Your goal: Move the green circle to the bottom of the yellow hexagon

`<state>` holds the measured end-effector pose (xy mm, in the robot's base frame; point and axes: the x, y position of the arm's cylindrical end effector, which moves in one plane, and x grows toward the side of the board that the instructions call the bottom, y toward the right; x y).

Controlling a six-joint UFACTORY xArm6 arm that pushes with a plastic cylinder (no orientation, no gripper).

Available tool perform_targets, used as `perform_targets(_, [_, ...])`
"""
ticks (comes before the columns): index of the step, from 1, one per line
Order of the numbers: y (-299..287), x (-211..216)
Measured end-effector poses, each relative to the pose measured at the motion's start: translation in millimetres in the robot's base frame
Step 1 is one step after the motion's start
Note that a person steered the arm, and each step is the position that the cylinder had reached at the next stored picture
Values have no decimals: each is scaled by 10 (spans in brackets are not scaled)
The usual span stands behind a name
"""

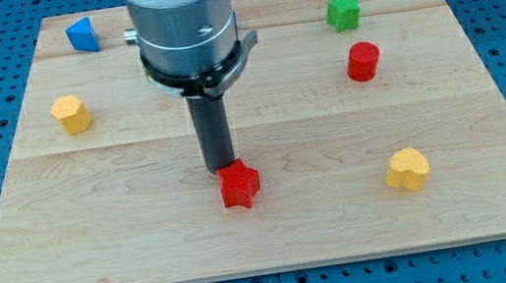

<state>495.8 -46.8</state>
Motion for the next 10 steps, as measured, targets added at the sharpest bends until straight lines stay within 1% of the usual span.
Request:
perform_targets(1, [-11,-68])
perform_targets(3, [-98,-405])
perform_targets(5, [-176,-1069])
perform_targets(6, [-382,-1491])
perform_targets(7, [-698,-1719])
perform_targets(8, [-662,-1877])
perform_targets(9, [-662,-2283])
perform_targets(10, [-652,-2284])
